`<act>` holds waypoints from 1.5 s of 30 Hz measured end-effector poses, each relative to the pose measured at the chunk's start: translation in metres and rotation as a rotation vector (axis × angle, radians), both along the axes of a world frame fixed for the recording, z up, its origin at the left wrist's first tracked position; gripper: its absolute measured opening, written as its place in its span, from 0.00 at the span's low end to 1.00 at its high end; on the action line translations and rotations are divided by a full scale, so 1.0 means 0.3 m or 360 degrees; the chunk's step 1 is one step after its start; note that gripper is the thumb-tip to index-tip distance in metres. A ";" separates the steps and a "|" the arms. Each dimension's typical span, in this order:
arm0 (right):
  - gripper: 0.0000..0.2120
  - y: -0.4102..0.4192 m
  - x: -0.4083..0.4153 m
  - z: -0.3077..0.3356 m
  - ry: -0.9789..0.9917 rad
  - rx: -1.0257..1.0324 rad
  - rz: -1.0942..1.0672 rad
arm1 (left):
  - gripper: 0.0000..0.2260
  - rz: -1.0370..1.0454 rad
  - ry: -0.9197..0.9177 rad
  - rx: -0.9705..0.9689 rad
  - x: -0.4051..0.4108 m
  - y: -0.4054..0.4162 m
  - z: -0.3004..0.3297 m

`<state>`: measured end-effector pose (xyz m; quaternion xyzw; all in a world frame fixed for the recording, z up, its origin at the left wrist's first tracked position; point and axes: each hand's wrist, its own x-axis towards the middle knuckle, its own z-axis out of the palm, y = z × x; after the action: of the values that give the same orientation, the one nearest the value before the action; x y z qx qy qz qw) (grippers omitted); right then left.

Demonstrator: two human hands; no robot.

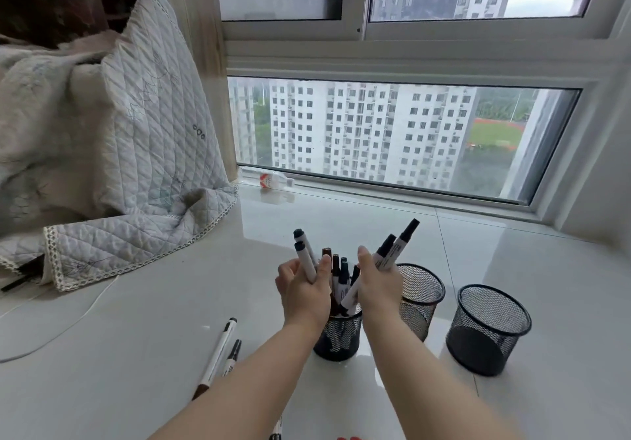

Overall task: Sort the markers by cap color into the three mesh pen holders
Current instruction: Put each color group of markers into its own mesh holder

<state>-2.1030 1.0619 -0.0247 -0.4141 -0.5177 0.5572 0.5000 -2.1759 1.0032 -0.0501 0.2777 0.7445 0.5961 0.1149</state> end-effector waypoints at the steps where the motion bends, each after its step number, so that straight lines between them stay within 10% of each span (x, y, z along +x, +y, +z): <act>1: 0.16 -0.003 -0.005 -0.004 -0.0038 0.0035 0.0014 | 0.16 -0.0018 0.0002 -0.0004 0.001 -0.004 -0.012; 21: 0.07 -0.050 0.037 -0.098 -0.0132 0.0061 0.0138 | 0.08 -0.0184 0.0000 -0.0013 0.026 -0.061 -0.031; 28: 0.09 -0.067 0.084 -0.064 -0.0416 0.0229 0.0193 | 0.11 -0.0259 0.0040 0.0040 0.024 -0.076 0.019; 32: 0.29 -0.083 0.129 -0.023 -0.0673 0.0525 0.0188 | 0.25 -0.0379 0.0143 0.0022 0.005 -0.107 0.049; 45: 0.24 -0.127 0.202 0.034 -0.1487 0.1002 0.0409 | 0.22 -0.0434 0.0698 -0.0524 -0.032 -0.239 0.062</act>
<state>-2.0426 1.0239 -0.0146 -0.3813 -0.8706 0.1906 0.2458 -2.1855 0.9316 -0.0317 0.4749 0.7941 0.3722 0.0738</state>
